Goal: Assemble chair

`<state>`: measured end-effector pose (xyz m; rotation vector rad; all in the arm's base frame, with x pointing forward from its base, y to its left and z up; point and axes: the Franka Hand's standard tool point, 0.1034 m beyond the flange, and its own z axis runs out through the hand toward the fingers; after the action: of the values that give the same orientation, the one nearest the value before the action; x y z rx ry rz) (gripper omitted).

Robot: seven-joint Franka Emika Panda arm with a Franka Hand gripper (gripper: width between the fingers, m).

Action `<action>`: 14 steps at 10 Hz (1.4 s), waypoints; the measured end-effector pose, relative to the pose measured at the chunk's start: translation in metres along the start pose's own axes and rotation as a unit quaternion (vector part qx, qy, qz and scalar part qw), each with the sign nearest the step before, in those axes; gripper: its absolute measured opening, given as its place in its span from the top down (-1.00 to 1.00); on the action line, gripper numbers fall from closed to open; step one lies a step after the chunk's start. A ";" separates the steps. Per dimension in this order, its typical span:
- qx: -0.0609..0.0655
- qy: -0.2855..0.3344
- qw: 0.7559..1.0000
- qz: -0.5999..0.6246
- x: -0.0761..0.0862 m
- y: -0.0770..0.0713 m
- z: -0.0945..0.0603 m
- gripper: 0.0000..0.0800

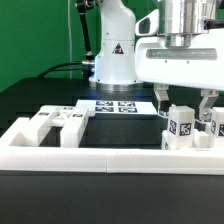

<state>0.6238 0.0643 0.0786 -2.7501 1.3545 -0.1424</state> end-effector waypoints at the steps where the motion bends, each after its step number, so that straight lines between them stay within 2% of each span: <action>1: 0.000 0.000 0.999 -0.048 -0.001 -0.001 0.000 -0.62; 5: 0.002 0.002 0.972 -0.235 0.001 0.000 -0.001 -0.62; 7: 0.002 0.002 0.958 -0.288 0.001 0.000 -0.001 -0.62; 10: 0.001 0.003 0.925 -0.380 0.003 0.001 -0.001 -0.62; 13: -0.002 0.003 0.881 -0.473 0.004 0.002 0.000 -0.62; 14: -0.003 0.004 0.876 -0.482 0.004 0.002 0.000 -0.62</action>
Offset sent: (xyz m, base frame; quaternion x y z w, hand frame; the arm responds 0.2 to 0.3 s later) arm -0.0022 0.0053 0.0048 0.0097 -0.0059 -0.2264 0.9740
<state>0.6248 0.0598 0.0790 -3.1214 -0.1403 -0.1887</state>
